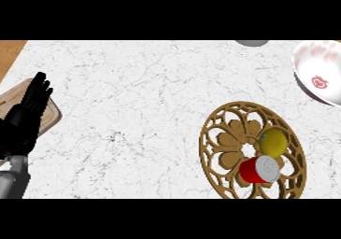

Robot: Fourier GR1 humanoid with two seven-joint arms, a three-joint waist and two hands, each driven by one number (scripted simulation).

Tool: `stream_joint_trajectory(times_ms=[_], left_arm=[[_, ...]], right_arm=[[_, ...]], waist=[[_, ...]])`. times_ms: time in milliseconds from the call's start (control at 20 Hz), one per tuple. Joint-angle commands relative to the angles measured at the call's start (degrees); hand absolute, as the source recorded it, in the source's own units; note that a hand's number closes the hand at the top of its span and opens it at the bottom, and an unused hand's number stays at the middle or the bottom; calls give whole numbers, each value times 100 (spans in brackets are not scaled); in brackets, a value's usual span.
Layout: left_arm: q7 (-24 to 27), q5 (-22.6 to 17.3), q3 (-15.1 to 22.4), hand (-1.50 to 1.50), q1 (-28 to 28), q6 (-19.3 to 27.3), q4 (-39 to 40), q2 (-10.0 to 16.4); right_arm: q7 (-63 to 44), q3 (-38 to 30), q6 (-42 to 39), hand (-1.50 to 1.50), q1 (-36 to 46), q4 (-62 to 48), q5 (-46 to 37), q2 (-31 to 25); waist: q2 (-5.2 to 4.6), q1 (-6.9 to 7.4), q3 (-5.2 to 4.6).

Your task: Pick the lemon from the placemat and place it in the bowl

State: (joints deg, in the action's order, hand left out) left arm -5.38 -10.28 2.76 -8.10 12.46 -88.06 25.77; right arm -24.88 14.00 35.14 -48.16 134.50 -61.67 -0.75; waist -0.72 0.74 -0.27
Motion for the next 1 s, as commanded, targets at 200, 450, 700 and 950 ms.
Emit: stream_joint_trajectory(times_ms=[200, 450, 700, 950], left_arm=[[16, 18, -26, 0, -105, -127, 138, -62], [184, 155, -39, 0, -157, -64, 356, -254], [-157, 287, 27, 0, -132, 13, 28, -264], [196, 331, -190, 0, -96, -173, 445, -332]], right_arm=[[-1978, -88, -2900, -150, 1271, 645, -574, -157], [-2896, -554, -4333, -150, 2973, 239, 159, -352], [-3473, -745, -5214, -150, 3846, -640, 627, -215], [-3485, -1075, -5370, -150, 4198, -1259, 826, -239]], waist=[[7, 84, 8], [37, 9, 19], [58, -3, 25], [63, -73, 25]])
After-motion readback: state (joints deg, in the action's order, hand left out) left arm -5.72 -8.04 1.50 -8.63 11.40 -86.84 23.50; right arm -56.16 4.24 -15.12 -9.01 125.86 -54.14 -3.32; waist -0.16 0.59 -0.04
